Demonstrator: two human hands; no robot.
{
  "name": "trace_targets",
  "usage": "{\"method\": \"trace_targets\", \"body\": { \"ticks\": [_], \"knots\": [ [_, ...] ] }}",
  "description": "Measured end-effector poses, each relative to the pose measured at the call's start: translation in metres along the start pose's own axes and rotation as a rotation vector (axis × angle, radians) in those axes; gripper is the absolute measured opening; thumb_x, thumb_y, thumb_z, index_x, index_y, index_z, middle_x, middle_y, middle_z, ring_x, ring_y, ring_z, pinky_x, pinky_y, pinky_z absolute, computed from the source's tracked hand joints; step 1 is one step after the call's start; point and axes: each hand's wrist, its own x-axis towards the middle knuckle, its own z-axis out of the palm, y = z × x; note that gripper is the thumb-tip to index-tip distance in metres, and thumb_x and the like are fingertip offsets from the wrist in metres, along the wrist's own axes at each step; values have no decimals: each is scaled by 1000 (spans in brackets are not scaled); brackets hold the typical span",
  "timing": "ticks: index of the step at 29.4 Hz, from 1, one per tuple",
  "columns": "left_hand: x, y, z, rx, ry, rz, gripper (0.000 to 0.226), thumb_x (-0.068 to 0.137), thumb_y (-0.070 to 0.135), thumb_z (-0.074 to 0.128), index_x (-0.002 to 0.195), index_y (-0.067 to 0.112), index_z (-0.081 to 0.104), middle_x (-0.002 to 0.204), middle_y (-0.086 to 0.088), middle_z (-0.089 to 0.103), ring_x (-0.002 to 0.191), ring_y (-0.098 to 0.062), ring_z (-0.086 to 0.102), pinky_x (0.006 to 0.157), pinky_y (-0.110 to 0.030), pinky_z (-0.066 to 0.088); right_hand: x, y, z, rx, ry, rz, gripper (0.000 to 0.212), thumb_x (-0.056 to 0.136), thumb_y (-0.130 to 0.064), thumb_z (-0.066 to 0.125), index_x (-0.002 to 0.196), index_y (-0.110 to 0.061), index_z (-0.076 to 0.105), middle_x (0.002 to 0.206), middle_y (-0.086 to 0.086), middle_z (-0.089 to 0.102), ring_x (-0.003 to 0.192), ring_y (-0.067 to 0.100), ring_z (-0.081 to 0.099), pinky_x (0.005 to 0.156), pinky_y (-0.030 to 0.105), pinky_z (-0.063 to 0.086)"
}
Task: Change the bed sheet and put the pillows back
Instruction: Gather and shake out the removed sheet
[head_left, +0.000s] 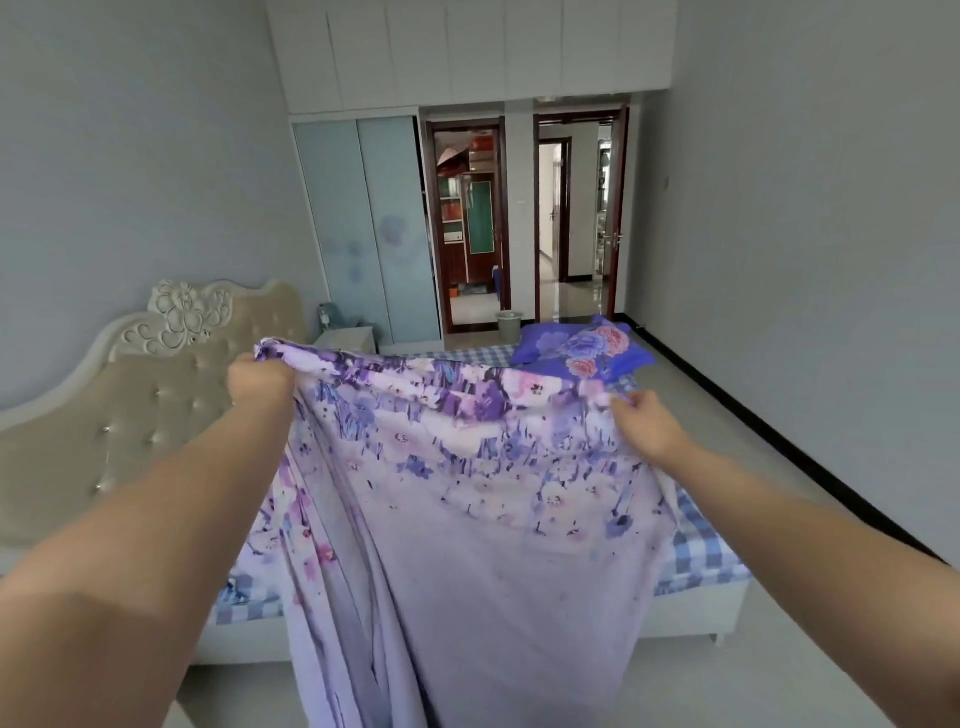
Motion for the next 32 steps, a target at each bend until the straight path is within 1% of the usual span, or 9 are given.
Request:
{"method": "trace_targets", "body": {
  "ticks": [3, 6, 8, 11, 13, 18, 24, 28, 32],
  "knots": [
    [5, 28, -1, -41, 151, 237, 32, 90, 5, 38, 114, -4, 57, 118, -25, 59, 110, -38, 55, 83, -34, 41, -25, 4, 22, -547, -328, -259, 94, 63, -78, 58, 136, -24, 36, 121, -4, 50, 111, 21, 53, 94, 38, 45],
    [0, 65, 8, -65, 223, 590, 24, 78, -3, 36, 91, -7, 56, 104, -29, 56, 93, -37, 53, 74, -34, 31, -33, 25, 48, -1067, -507, -240, 62, 83, -55, 56, 132, -19, 46, 127, 7, 56, 118, 27, 54, 95, 37, 46],
    [-1, 81, 14, -6, 176, 710, 21, 75, -2, 36, 87, -3, 54, 100, -28, 55, 87, -34, 51, 71, -34, 30, -18, 12, 45, -980, -422, -162, 41, 94, -36, 45, 129, -14, 53, 128, 12, 58, 117, 28, 55, 95, 36, 45],
    [20, 70, 14, 192, 21, 520, 22, 87, 4, 42, 98, -4, 59, 104, -30, 61, 96, -42, 58, 79, -40, 43, 26, -44, -5, -467, 180, 3, 27, 94, -22, 45, 109, -11, 63, 115, 15, 64, 104, 31, 61, 83, 34, 47],
    [32, 44, 4, 266, -42, 380, 25, 90, 8, 47, 107, -4, 61, 109, -32, 61, 103, -44, 58, 87, -43, 45, 49, -79, -42, -310, 394, 0, 21, 91, -19, 46, 101, -10, 62, 109, 17, 65, 99, 35, 62, 73, 32, 41],
    [37, 27, -18, 229, 60, 345, 28, 92, 15, 46, 110, -2, 60, 110, -30, 61, 103, -44, 57, 87, -42, 44, 51, -97, -52, -746, 186, 21, 24, 85, -21, 50, 106, -19, 61, 112, 8, 64, 98, 29, 62, 74, 33, 41],
    [36, 54, -13, 108, 203, 472, 34, 85, 6, 38, 108, 3, 64, 105, -24, 64, 97, -37, 60, 75, -35, 41, 37, -63, -42, -554, -107, -93, 63, 78, -40, 74, 131, -15, 50, 125, 9, 59, 108, 28, 57, 79, 26, 37],
    [27, 59, -5, 59, 192, 491, 36, 83, 7, 38, 107, 11, 65, 103, -19, 66, 93, -35, 60, 72, -32, 41, 44, -61, -54, -472, 129, -38, 33, 83, -40, 61, 108, -20, 57, 105, 9, 62, 86, 30, 55, 71, 32, 41],
    [21, 55, 1, 115, 172, 480, 33, 82, 7, 39, 105, 7, 63, 103, -24, 64, 94, -40, 58, 74, -37, 42, 44, -73, -64, -522, 394, -105, 16, 87, -27, 51, 92, -15, 42, 81, 8, 53, 72, 31, 49, 59, 31, 35]
  ]
}}
